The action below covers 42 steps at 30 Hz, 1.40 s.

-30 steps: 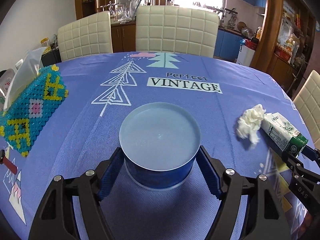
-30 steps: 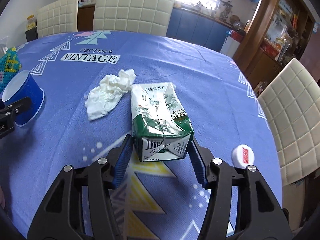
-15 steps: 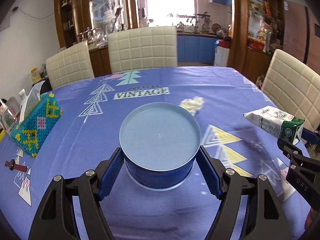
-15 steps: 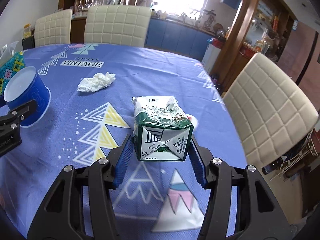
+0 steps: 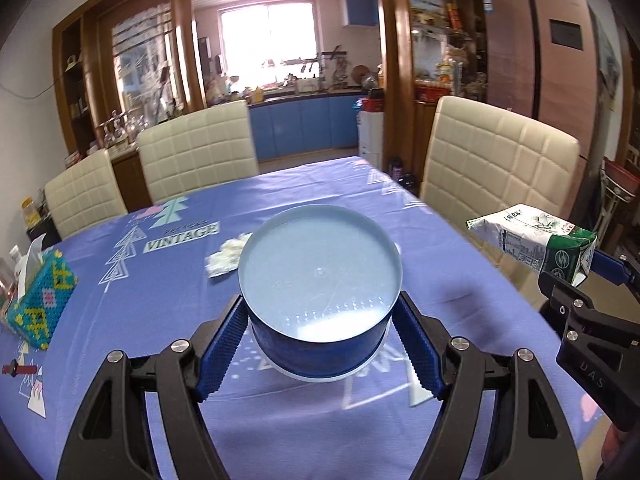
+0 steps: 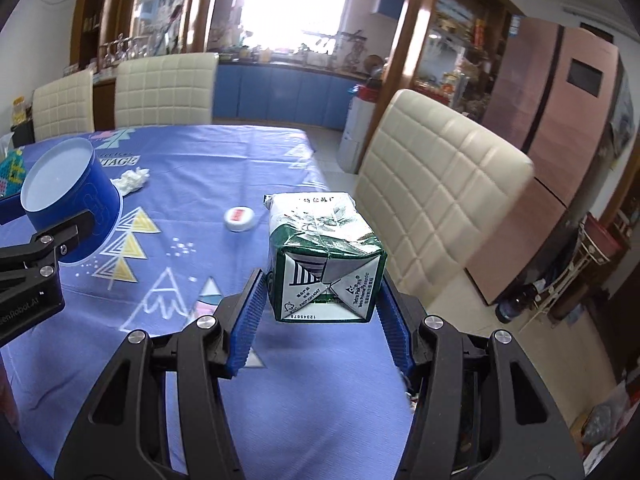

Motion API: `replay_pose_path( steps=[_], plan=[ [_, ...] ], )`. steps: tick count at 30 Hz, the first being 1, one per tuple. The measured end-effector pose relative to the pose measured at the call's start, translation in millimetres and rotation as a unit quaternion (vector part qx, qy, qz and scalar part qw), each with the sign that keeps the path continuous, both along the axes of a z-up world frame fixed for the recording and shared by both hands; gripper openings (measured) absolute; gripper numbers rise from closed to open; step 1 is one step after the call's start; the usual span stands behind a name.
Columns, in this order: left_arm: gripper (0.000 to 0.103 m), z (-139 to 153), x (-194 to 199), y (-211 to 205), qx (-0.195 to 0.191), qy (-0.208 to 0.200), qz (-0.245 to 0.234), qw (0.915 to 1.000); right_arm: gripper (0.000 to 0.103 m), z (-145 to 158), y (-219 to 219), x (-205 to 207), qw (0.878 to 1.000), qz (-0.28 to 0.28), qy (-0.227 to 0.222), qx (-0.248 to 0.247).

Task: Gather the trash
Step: 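Carry the blue can and milk carton with both grippers over the black bin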

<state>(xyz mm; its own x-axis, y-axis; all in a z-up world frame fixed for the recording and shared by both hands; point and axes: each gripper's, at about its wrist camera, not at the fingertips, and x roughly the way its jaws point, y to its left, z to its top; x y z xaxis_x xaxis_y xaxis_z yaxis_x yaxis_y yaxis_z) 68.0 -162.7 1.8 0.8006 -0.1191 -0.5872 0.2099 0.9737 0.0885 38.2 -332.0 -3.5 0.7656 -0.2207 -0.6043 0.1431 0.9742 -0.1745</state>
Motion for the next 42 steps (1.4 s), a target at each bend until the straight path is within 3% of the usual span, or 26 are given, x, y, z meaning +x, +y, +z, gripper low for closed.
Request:
replay_pose_path(
  steps=[16,42],
  plan=[
    [0.072,14.3,-34.3,-122.3,0.017,-0.018,-0.096,0.9951,0.056,6.8,-109.3,-60.9,0.996,-0.085,-0.028,0.024],
    [0.072,11.3,-54.1,-221.5,0.031,-0.017,-0.179,0.9831,0.056,0.2,-202.4,-97.5,0.986,-0.157,-0.029,0.05]
  ],
)
